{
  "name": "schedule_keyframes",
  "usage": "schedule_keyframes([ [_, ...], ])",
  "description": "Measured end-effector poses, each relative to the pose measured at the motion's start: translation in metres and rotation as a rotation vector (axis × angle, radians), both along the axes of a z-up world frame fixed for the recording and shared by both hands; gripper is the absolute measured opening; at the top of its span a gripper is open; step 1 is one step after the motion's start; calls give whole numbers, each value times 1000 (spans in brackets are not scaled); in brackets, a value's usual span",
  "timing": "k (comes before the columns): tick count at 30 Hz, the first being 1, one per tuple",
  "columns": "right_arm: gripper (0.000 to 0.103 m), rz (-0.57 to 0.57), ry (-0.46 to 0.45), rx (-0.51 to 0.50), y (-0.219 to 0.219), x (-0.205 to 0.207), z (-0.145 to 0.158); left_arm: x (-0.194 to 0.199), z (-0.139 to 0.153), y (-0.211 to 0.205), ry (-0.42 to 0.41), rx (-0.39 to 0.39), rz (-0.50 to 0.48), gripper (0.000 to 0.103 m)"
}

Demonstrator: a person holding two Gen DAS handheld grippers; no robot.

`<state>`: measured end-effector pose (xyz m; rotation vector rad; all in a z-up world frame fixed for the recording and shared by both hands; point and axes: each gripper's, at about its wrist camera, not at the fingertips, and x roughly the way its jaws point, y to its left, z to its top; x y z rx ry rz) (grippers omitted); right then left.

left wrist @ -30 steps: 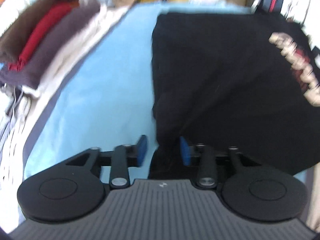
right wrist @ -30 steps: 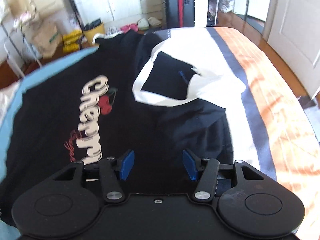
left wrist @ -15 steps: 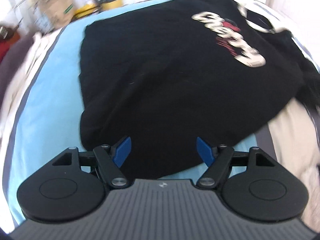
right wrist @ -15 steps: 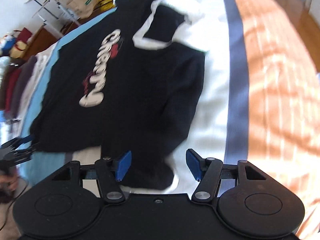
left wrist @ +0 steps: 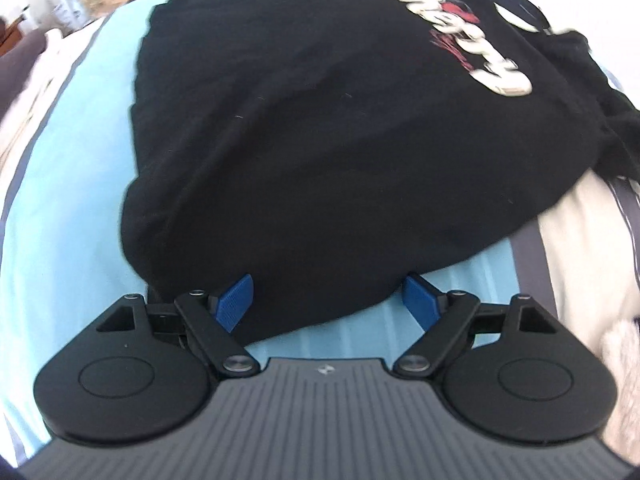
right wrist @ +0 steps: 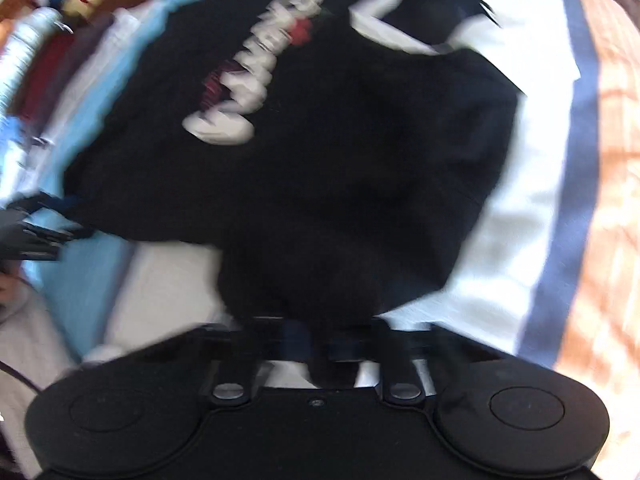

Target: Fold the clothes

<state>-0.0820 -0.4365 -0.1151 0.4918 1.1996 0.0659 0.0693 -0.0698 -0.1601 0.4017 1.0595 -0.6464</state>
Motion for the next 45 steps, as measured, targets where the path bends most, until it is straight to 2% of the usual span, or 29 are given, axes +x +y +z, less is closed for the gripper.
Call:
schedule_keyframes([
  [3,7,-43,-102,79,-3,11,20,4,5,-3,-30,-21,16,82],
  [5,7,-163,-165,153,-16,21,27,7,9,-6,-44,-55,31,82],
  [8,7,-459,-198,239,-49,43,15,11,19,0,-58,-150,70,82],
  [10,8,-508,-186,180,-54,54,3,12,22,7,-62,-176,88,82],
  [13,11,-579,-170,97,-62,70,-13,12,18,10,-36,-165,89,82],
  [17,11,-614,-225,157,-64,49,-15,14,9,0,-7,-103,50,82],
  [20,11,-655,-251,154,-64,32,-16,9,16,-8,-21,-134,-8,82],
  [21,15,-670,-258,156,-64,26,-16,7,18,-10,-32,-148,-23,82],
  [23,40,-727,-251,249,-65,17,-21,2,19,-15,-60,-137,-46,82],
  [24,57,-752,-252,304,-64,14,-24,1,17,-17,-70,-120,-54,82],
  [25,63,-773,-252,357,-63,11,-27,0,14,-20,-77,-96,-58,82],
  [27,67,-760,-236,421,-58,16,-33,0,8,-24,-86,-51,-55,82],
  [30,67,-720,-155,354,-51,35,-40,-1,2,-30,-103,-28,-67,82],
  [33,67,-685,-163,268,-46,48,-36,-6,1,-38,-131,-14,-104,82],
  [38,67,-694,-243,347,-51,38,-27,-20,-3,-47,-192,26,-168,82],
  [39,67,-692,-253,363,-52,36,-26,-23,-3,-47,-208,28,-171,78],
  [41,69,-693,-250,370,-53,36,-25,-24,1,-47,-224,13,-178,32],
  [44,74,-725,-230,412,-56,37,-34,-21,8,-47,-235,-21,-168,20],
  [45,76,-738,-220,438,-58,38,-39,-19,8,-47,-231,-27,-170,19],
])
